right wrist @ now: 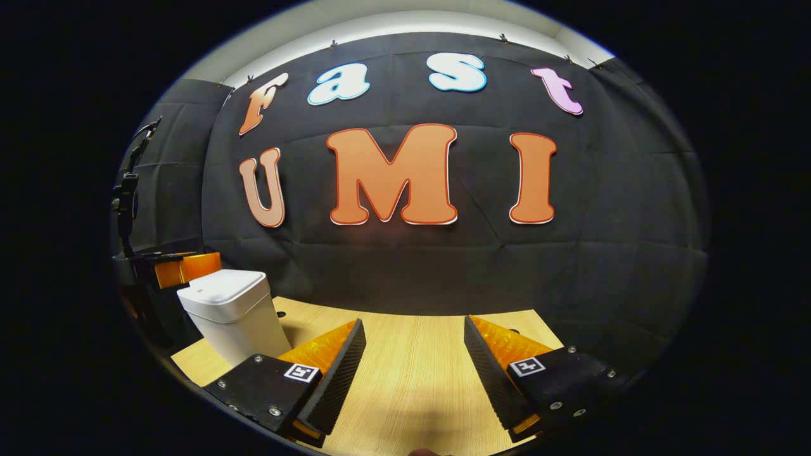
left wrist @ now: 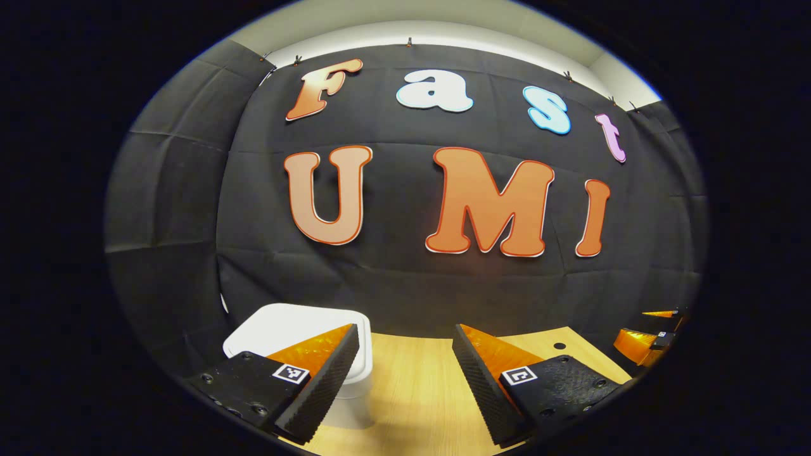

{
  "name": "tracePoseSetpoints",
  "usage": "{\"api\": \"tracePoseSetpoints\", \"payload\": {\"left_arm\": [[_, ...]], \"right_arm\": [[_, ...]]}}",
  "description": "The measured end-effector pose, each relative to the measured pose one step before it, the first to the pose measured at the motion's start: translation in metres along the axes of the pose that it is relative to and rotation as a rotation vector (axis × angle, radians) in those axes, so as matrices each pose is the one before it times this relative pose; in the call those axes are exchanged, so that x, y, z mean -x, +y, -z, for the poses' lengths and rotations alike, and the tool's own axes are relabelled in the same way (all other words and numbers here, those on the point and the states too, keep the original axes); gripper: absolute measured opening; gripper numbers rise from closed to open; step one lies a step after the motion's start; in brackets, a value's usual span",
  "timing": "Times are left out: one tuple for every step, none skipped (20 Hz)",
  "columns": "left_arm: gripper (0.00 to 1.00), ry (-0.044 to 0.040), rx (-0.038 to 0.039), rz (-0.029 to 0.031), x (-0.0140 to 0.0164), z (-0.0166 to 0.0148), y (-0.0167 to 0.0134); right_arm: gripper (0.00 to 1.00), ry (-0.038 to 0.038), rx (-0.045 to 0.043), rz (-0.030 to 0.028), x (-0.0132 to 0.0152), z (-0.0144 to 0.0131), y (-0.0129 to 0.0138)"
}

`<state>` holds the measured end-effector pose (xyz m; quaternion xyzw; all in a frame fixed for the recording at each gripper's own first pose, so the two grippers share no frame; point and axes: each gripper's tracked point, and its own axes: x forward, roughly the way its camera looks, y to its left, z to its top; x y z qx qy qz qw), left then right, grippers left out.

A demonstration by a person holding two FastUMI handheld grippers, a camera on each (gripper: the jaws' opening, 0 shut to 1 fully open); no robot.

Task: Press the lid of the desktop garbage bin to open it, pick up the crumpled paper on the desktop and throw it into the bin, then pick up the pop can on the desktop and drop it into the bin, and finally close the garbage bin lid.

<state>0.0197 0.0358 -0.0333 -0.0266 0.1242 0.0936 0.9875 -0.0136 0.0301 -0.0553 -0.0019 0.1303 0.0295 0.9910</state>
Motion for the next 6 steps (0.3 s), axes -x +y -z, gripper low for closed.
{"api": "tracePoseSetpoints", "payload": {"left_arm": [[0.94,-0.00835,0.00031,0.00705,0.00335,-0.00003,-0.00605],[0.94,-0.00390,0.00077,0.00688,0.00450,0.00199,-0.00604],[0.94,-0.00591,0.00023,0.00924,0.00335,0.00391,-0.00665],[0.94,-0.00177,-0.00007,0.01036,0.00190,0.00132,-0.00726],[0.94,0.00042,-0.00124,0.00823,0.00094,0.00296,-0.00564],[0.94,0.00260,-0.00170,0.01100,0.00094,0.00191,-0.00590]], "right_arm": [[0.93,-0.00269,-0.00015,0.00013,0.00116,-0.00113,0.00065],[0.93,-0.00107,0.00002,0.00070,0.00044,-0.00036,-0.00035],[0.93,-0.00154,-0.00137,-0.00092,0.00149,-0.00005,0.00007],[0.93,-0.00175,-0.00268,0.00062,0.00107,-0.00063,-0.00062],[0.93,-0.00216,-0.00260,0.00060,0.00131,0.00006,0.00040],[0.93,-0.00026,-0.00172,-0.00034,0.00074,0.00020,0.00015]]}}
